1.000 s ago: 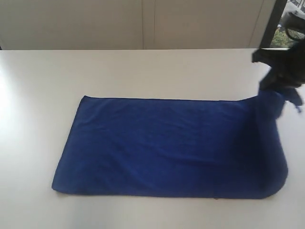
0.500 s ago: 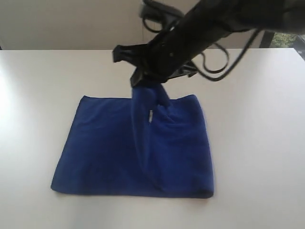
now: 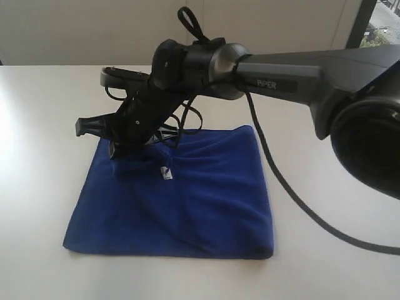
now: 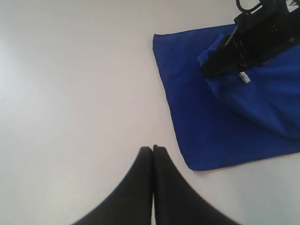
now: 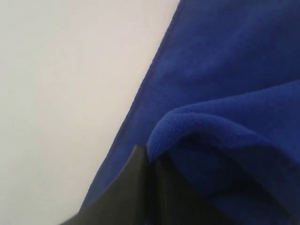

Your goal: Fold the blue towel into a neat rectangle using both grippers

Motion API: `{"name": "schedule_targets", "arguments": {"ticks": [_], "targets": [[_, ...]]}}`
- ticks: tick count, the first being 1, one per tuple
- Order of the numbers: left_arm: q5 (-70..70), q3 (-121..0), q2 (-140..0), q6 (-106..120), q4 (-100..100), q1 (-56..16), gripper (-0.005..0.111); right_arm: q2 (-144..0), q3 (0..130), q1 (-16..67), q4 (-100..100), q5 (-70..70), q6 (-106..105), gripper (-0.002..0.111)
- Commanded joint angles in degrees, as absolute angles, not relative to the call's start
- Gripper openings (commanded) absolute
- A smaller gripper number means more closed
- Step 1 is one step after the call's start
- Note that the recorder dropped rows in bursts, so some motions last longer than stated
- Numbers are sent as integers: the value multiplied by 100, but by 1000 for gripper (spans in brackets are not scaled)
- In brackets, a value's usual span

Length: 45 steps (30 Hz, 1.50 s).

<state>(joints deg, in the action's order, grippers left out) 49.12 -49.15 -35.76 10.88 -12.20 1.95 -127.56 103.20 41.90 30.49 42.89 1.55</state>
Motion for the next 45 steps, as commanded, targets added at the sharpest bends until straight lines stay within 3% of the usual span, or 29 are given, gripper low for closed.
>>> {"name": "schedule_targets", "arguments": {"ticks": [1,5,17,20,24,26,35,38,41,45], "targets": [[4932,-4875,-3538,1045,-1237,212,0,-12359,10720,4111,2791,5009,302,0],[4932,-4875,-3538,1045,-1237,212,0,-12200,11018,4198,2770,5181,271,0],[4932,-4875,-3538,1045,-1237,212,0,-13524,11093,4596,3395,3709,-156,2],[4932,-4875,-3538,1045,-1237,212,0,-13655,11134,4625,3625,3579,-278,19],[4932,-4875,-3538,1045,-1237,212,0,-13587,11146,4613,3600,3666,-278,58],[4932,-4875,-3538,1045,-1237,212,0,-13412,11146,4527,3582,3979,-257,65],[4932,-4875,-3538,1045,-1237,212,0,-12669,11146,3433,2387,5696,-465,59],[4932,-4875,-3538,1045,-1237,212,0,-12683,11079,3094,1896,5926,-932,33],[4932,-4875,-3538,1045,-1237,212,0,-12703,10815,2894,1403,5840,-1391,-1],[4932,-4875,-3538,1045,-1237,212,0,-12865,10566,2789,823,5338,-1814,0]]}}
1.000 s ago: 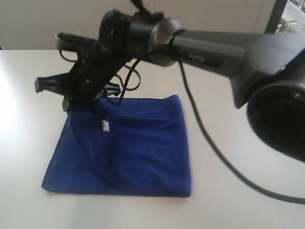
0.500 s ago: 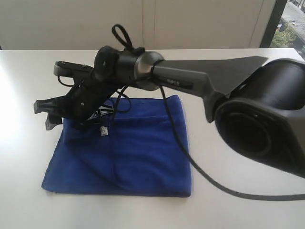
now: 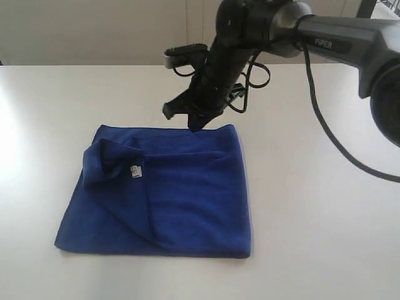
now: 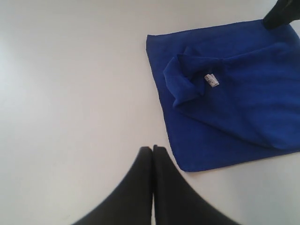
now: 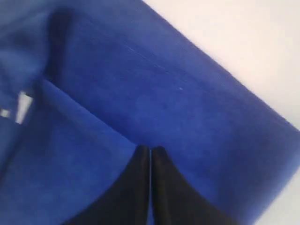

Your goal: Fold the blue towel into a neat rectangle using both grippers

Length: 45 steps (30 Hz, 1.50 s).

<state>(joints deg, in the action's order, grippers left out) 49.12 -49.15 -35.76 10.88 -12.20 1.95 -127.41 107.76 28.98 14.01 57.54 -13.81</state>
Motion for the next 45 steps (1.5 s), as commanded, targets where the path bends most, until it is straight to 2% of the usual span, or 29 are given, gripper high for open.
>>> {"name": "schedule_targets", "arguments": {"ticks": [1,8,15,21,25,28,33,36,41,45], "targets": [[4932,-4875,-3538,1045,-1237,212,0,-12901,10555,2758,657,5243,-1814,0],[4932,-4875,-3538,1045,-1237,212,0,-13260,10518,2403,266,5018,-1782,0],[4932,-4875,-3538,1045,-1237,212,0,-13314,9929,1867,-48,5812,-1612,0],[4932,-4875,-3538,1045,-1237,212,0,-12191,7722,1683,-456,5400,-214,0],[4932,-4875,-3538,1045,-1237,212,0,-10627,5733,1893,-469,4444,881,0],[4932,-4875,-3538,1045,-1237,212,0,-10050,5236,1893,-469,4073,966,0],[4932,-4875,-3538,1045,-1237,212,0,-9494,5365,1949,-478,4240,915,0],[4932,-4875,-3538,1045,-1237,212,0,-9221,5933,2428,-395,4219,699,0],[4932,-4875,-3538,1045,-1237,212,0,-10035,7223,3584,348,4326,0,0],[4932,-4875,-3538,1045,-1237,212,0,-11343,8535,4179,692,4521,-241,0]]}}
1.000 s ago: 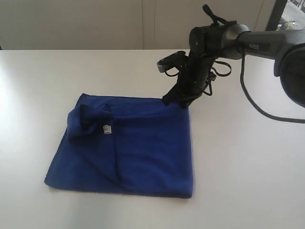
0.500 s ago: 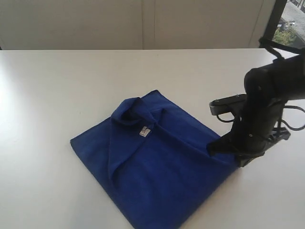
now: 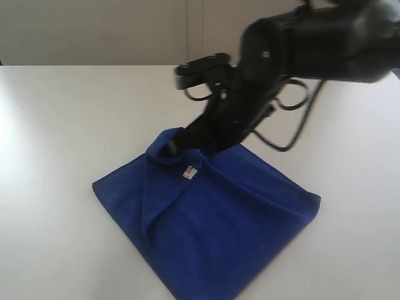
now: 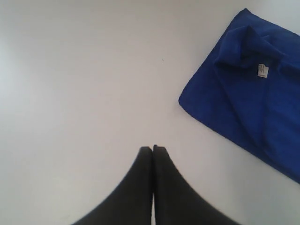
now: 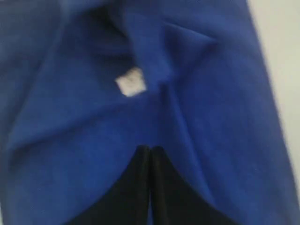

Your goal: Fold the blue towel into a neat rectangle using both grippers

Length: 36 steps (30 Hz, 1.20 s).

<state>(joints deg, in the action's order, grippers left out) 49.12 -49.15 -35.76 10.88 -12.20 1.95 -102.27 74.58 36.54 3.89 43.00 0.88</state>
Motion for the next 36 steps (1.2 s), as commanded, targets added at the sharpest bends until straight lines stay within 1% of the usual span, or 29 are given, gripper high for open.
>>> {"name": "schedule_targets", "arguments": {"ticks": [1,6,10,21,27,36], "targets": [[4932,-4875,-3538,1045,-1237,212,0,-11685,8901,4284,706,4624,-241,0],[4932,-4875,-3538,1045,-1237,212,0,-13023,10311,4512,746,4873,-241,0],[4932,-4875,-3538,1045,-1237,212,0,-13538,11089,4512,746,5134,-241,0],[4932,-4875,-3538,1045,-1237,212,0,-14010,11418,4493,620,5059,-91,0],[4932,-4875,-3538,1045,-1237,212,0,-14117,11545,4045,136,4787,816,0],[4932,-4875,-3538,1045,-1237,212,0,-14443,11555,2928,136,4319,1840,0]]}}
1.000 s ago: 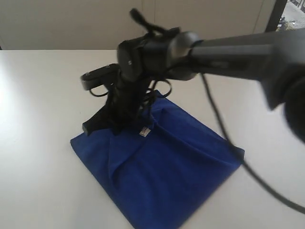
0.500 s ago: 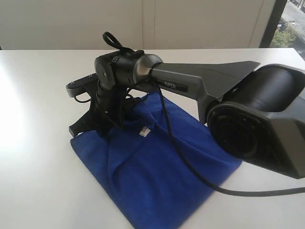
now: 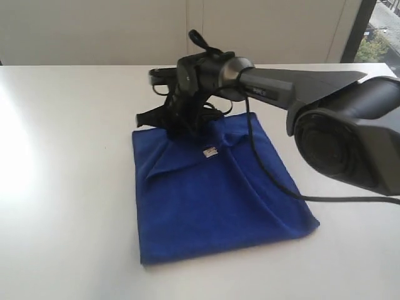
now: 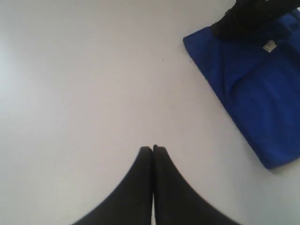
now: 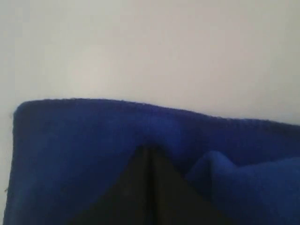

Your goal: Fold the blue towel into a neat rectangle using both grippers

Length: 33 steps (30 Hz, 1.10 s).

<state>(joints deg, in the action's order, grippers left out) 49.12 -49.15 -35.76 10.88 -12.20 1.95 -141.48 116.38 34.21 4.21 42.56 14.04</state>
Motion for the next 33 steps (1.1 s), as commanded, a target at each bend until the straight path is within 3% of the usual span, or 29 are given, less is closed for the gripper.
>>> {"name": "schedule_targets", "arguments": {"ticks": [1,9,17,33], "targets": [[4932,-4875,-3538,1045,-1237,212,0,-14443,11555,2841,153,4262,1841,0],[4932,-4875,-3538,1045,-1237,212,0,-13928,11683,2737,243,4349,1829,0],[4932,-4875,-3538,1045,-1237,212,0,-12585,11370,2561,333,5826,1039,0],[4916,-4875,-3538,1045,-1237,212,0,-9543,6684,2496,-163,4345,1016,0]]}}
